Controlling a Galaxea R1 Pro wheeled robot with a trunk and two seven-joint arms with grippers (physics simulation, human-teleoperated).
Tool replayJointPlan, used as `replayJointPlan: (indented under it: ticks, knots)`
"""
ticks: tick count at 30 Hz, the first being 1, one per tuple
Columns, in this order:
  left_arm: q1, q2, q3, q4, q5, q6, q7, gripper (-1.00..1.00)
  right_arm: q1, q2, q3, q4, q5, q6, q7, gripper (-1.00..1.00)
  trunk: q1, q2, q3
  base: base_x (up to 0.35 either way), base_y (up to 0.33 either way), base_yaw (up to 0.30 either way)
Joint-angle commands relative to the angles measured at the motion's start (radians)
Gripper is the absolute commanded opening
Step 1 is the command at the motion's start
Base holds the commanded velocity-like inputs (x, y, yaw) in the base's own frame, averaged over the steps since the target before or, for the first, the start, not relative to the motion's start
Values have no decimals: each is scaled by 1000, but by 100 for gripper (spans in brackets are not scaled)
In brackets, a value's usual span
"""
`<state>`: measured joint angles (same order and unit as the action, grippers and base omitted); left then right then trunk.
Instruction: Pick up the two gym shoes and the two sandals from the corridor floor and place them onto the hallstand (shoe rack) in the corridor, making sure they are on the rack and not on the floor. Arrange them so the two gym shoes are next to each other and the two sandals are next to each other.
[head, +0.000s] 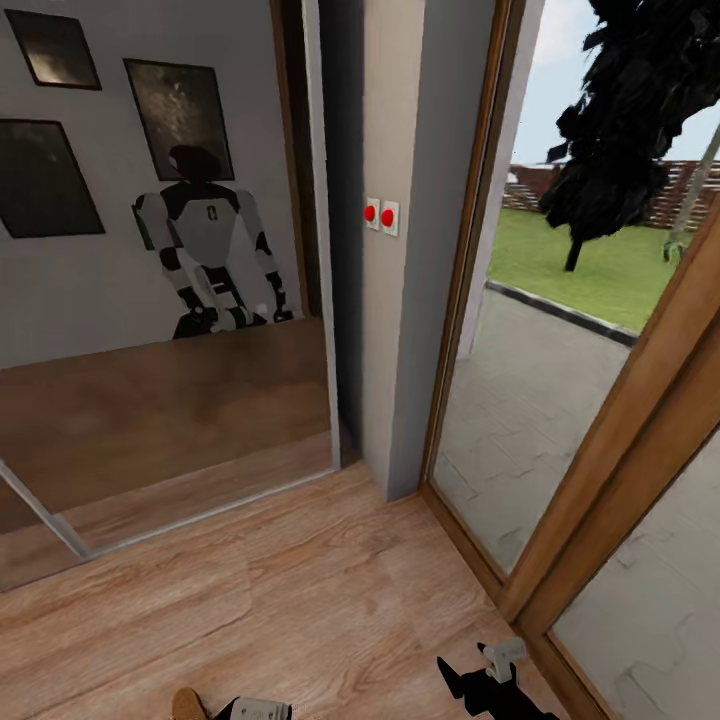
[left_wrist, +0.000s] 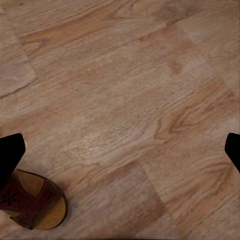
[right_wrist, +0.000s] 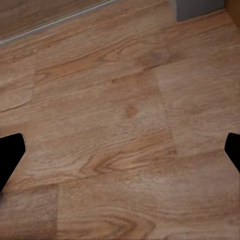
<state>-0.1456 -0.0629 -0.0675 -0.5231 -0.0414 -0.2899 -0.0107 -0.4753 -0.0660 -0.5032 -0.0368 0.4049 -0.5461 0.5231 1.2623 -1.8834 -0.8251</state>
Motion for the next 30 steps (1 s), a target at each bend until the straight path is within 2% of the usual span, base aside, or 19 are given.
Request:
replayJointPlan:
  ticks: [1, 30]
  knots:
    - [0, 0, 0, 0, 0, 0, 0, 100, 0, 0, 0, 0, 0, 0, 0, 100, 0, 0, 0, 0, 0, 280]
    - [1, 0, 0, 0, 0, 0, 0, 100, 0, 1, 0, 0, 0, 0, -1, 100, 0, 0, 0, 0, 0, 280]
